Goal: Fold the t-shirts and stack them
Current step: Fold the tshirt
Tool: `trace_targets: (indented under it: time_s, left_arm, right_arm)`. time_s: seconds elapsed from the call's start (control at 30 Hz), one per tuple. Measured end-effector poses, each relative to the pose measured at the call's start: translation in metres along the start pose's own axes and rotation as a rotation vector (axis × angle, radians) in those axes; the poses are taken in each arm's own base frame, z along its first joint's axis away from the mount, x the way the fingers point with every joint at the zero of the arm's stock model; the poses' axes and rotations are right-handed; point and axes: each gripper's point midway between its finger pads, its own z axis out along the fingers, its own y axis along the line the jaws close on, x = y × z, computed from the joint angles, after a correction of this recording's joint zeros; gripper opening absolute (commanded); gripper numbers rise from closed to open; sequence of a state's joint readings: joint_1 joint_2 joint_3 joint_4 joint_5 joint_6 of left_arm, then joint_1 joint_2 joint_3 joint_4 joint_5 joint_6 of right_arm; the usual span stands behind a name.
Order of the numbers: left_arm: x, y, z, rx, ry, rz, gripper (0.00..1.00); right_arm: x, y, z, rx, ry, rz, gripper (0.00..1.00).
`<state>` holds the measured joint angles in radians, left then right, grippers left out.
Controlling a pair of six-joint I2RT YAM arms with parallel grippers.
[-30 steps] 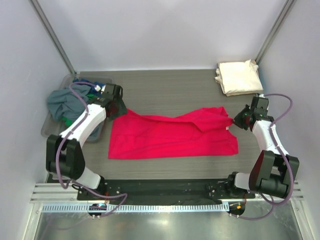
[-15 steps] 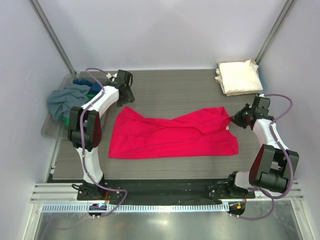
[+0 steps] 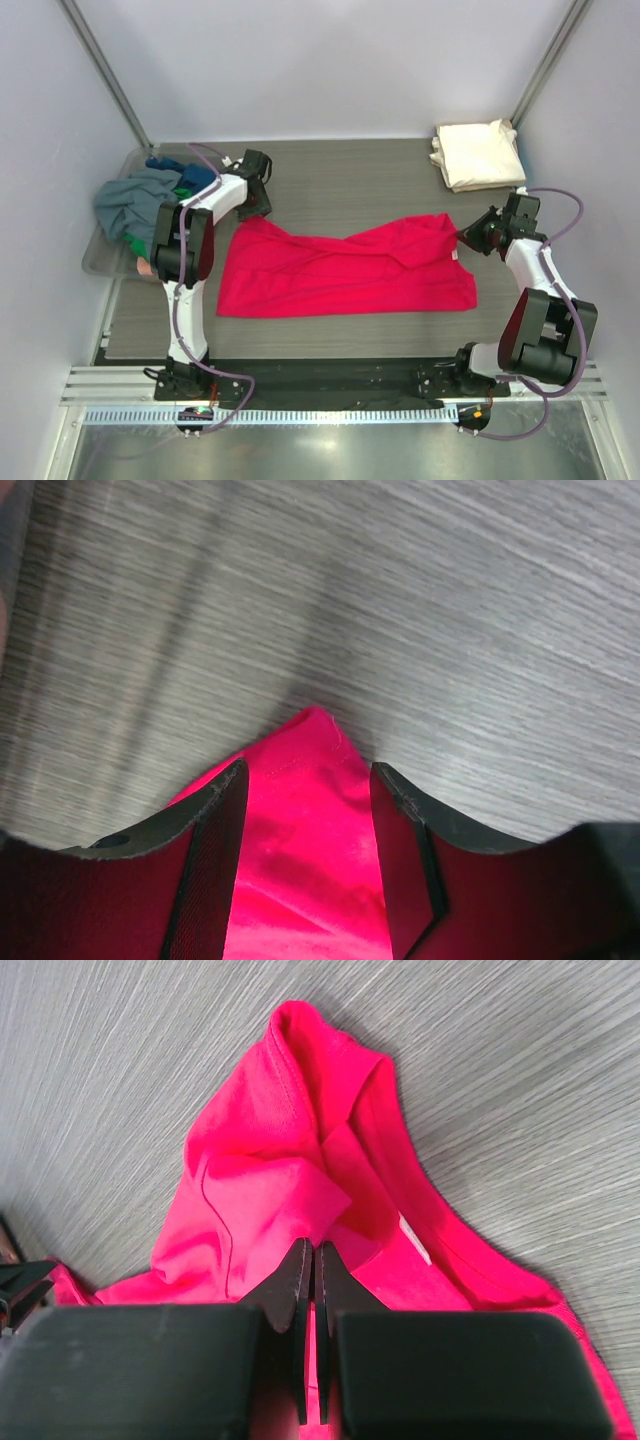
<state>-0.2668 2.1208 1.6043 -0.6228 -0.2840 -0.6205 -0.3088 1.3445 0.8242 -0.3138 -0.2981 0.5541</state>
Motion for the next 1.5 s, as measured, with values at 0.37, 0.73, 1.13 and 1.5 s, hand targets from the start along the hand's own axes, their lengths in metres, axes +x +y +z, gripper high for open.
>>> trace_targets:
  time_s: [0.37, 0.73, 1.13, 1.5]
  left_arm:
    - [-0.008, 0.0, 0.002, -0.015, -0.029, -0.004, 0.49]
    - [-0.016, -0.009, 0.015, -0.012, -0.038, -0.01, 0.11]
    - [-0.014, -0.006, 0.011, -0.014, -0.035, -0.007, 0.0]
    - [-0.083, -0.008, -0.031, 0.025, -0.125, -0.077, 0.0]
  right_arm:
    - [0.002, 0.002, 0.003, -0.02, 0.012, 0.003, 0.01]
    - [0.004, 0.004, 0.004, -0.027, 0.019, 0.003, 0.01]
    - [0.006, 0.006, 0.005, -0.03, 0.023, 0.007, 0.01]
    - [-0.073, 0.057, 0.026, -0.075, -0.028, 0.0, 0.01]
